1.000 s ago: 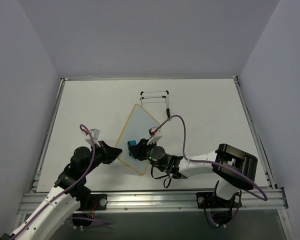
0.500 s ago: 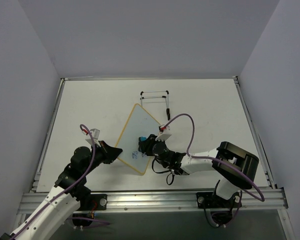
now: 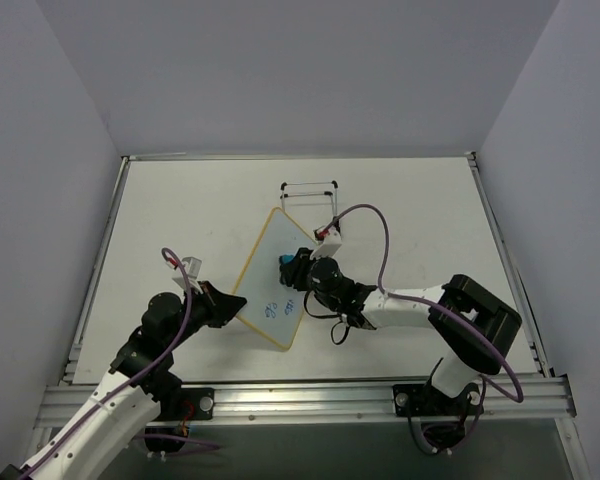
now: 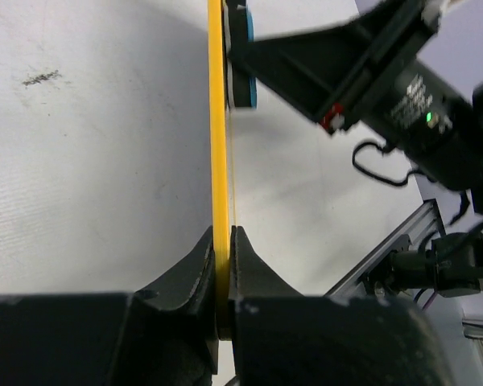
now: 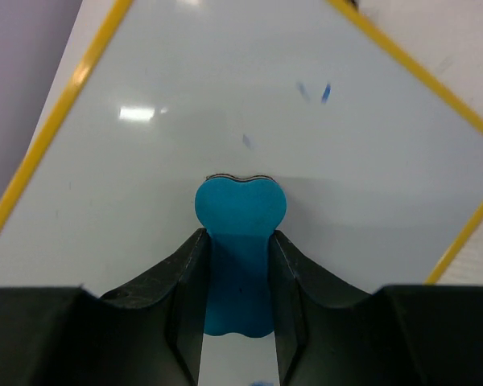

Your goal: Erase the whiteboard

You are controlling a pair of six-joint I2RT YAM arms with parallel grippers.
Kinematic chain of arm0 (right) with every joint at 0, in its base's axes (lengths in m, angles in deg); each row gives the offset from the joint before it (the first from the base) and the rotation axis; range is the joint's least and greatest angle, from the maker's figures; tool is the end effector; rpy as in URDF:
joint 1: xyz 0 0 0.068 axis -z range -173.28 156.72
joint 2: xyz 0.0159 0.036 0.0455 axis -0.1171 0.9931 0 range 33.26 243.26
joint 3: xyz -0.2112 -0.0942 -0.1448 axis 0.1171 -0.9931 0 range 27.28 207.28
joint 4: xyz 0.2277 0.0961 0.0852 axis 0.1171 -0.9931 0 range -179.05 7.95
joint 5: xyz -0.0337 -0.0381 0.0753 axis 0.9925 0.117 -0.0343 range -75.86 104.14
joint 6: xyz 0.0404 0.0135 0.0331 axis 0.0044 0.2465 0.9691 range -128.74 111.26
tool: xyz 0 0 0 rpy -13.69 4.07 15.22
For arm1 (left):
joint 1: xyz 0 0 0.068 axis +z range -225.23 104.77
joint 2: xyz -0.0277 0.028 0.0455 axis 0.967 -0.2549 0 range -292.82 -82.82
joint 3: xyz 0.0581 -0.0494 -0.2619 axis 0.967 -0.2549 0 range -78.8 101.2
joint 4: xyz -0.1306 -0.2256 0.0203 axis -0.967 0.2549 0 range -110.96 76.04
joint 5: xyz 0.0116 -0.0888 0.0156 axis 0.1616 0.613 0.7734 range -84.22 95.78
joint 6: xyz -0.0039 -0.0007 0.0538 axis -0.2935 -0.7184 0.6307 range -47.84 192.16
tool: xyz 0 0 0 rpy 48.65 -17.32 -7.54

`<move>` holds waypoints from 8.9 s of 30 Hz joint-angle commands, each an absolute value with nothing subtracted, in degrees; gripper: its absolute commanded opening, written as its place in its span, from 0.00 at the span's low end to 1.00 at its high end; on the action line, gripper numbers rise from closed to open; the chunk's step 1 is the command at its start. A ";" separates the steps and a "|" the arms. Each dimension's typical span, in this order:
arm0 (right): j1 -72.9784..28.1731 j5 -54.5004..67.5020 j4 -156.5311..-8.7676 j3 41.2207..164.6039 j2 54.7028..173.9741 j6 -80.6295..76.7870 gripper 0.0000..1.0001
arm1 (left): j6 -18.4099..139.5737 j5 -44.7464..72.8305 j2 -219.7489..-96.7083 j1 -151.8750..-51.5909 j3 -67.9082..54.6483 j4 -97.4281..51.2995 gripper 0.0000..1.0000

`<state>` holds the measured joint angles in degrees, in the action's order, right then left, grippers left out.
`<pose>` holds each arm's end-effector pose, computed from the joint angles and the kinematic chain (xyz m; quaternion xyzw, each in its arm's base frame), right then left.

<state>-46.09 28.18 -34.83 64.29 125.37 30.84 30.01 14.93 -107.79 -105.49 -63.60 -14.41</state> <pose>0.2043 0.2549 0.1959 -0.0065 0.7526 0.4067 0.5178 0.1156 -0.0739 0.2117 -0.0351 0.7984 -0.4045 0.4446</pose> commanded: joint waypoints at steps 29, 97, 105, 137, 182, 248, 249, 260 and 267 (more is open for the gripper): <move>-29.48 15.12 -27.74 64.27 135.56 30.29 0.01 | 34.63 23.80 -106.90 -107.93 -62.54 -14.54 0.02; -74.58 62.04 -55.86 65.52 130.02 72.82 0.00 | 34.19 22.92 -104.97 -108.19 -62.28 -13.40 0.02; -72.99 60.55 -59.37 59.63 128.80 75.99 0.00 | 34.10 22.92 -104.71 -108.28 -62.36 -13.40 0.02; -64.75 43.50 -44.35 71.23 118.86 36.44 0.01 | 34.19 23.27 -105.50 -108.54 -62.28 -13.84 0.02; -8.13 27.41 -102.27 78.43 101.72 16.75 0.02 | 35.95 23.36 -107.25 -109.16 -52.00 -7.79 0.02; -6.72 24.43 -104.19 76.23 77.91 20.27 0.68 | 53.00 44.43 -145.21 -106.35 -11.57 0.40 0.02; -6.72 24.25 -104.46 76.58 76.69 20.18 0.68 | 53.09 46.28 -146.62 -105.65 -10.43 -0.04 0.02; -6.72 21.70 -105.70 77.55 72.55 19.21 0.70 | 63.44 67.12 -165.86 -90.45 10.36 4.68 0.02; -6.81 20.30 -105.43 77.64 72.11 18.60 0.70 | 75.75 77.37 -181.59 -84.65 28.47 13.13 0.02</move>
